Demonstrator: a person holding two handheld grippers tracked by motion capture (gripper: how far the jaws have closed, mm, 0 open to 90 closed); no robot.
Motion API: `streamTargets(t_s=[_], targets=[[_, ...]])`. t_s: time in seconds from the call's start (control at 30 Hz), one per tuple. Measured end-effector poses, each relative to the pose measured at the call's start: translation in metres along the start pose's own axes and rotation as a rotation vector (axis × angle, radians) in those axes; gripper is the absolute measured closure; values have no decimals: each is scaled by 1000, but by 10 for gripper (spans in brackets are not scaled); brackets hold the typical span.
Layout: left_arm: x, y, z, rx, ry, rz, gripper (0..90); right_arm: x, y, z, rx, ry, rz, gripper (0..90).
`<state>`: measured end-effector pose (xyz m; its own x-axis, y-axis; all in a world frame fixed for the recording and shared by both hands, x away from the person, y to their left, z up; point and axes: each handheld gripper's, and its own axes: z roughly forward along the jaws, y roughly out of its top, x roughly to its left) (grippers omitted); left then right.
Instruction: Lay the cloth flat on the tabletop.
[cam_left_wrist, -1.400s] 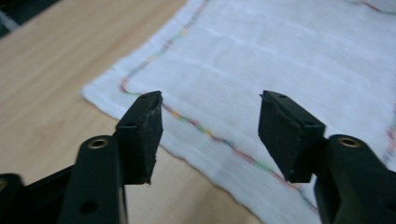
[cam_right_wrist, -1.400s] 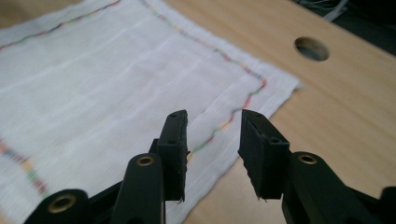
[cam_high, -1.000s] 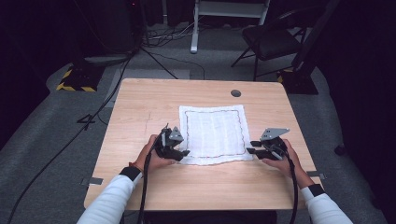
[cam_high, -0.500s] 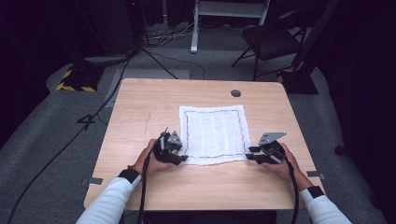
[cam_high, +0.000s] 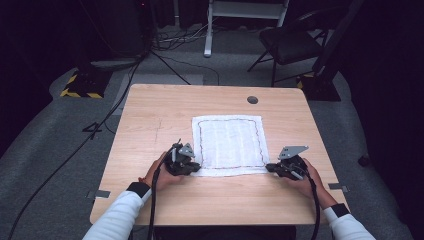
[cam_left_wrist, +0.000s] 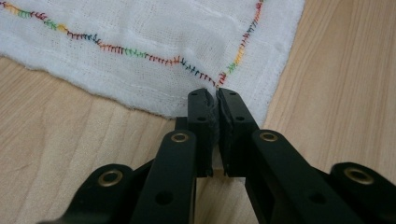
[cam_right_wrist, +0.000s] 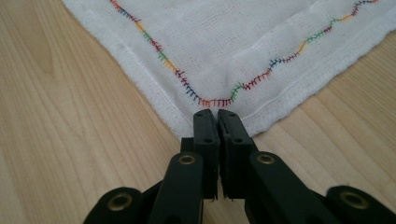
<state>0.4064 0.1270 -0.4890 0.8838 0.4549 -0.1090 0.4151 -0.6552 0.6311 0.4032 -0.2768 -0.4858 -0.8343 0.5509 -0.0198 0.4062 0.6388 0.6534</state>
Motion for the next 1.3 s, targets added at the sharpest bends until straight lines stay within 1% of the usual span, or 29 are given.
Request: streamTargets(t_s=[0.07,0.17,0.27,0.37,0.4,0.43,0.53,0.57,0.6,0.67,0.7,0.73,0.83,0.9,0.97,1.0,1.03,1.07,1.1,1.13,1.17,1.2,1.23,1.3], targets=[[-1,-1,0,2,-17,-4,854,2,-2,-2,4,-2,-5,876],[-7,-3,-1,4,-25,14,857,7,-5,-6,10,-5,-13,876],[-15,-5,-2,9,-45,32,858,10,-9,-9,10,1,-9,876],[-23,-7,-4,10,-40,48,857,16,-14,-14,6,-3,-9,877],[-25,-8,-5,13,-42,50,857,19,-16,-15,5,-4,-2,877],[-27,-9,-5,7,-46,48,857,21,-17,-17,6,-4,-3,876],[-31,-11,-7,9,-44,61,854,28,-22,-21,3,4,-4,876],[-33,-12,-8,3,-48,63,851,31,-25,-24,-1,2,-5,874],[-34,-12,-10,2,-46,67,851,31,-25,-24,-1,2,-5,874],[-37,-14,-12,-10,-35,60,837,33,-27,-26,-9,1,1,868],[-38,-15,-14,-10,-30,63,826,34,-28,-27,-15,-8,-2,864],[-39,-16,-16,-18,-23,58,810,34,-28,-29,-22,-14,5,859],[-37,-19,-23,-47,5,31,734,34,-28,-34,-55,-39,21,801],[-32,-20,-28,-72,40,1,649,34,-26,-36,-72,-57,18,758],[-26,-20,-32,-114,49,-42,588,36,-22,-37,-95,-60,23,721],[-23,-19,-34,-121,75,-56,527,37,-20,-37,-106,-60,18,692],[-20,-18,-34,-123,104,-70,472,39,-17,-37,-112,-66,11,661],[-18,-18,-34,-125,120,-82,420,40,-14,-37,-119,-67,9,636],[-14,-17,-33,-126,134,-87,371,41,-12,-37,-128,-55,9,614],[-11,-16,-32,-126,157,-95,334,42,-9,-35,-136,-52,0,595],[-6,-14,-31,-115,172,-104,283,44,-7,-34,-134,-56,-8,556],[-2,-12,-30,-109,182,-113,259,45,-4,-31,-132,-51,-9,540],[2,-10,-29,-107,193,-113,246,47,-1,-30,-133,-43,-16,530],[10,-6,-28,-113,236,-108,225,50,4,-25,-135,-51,-30,479]])
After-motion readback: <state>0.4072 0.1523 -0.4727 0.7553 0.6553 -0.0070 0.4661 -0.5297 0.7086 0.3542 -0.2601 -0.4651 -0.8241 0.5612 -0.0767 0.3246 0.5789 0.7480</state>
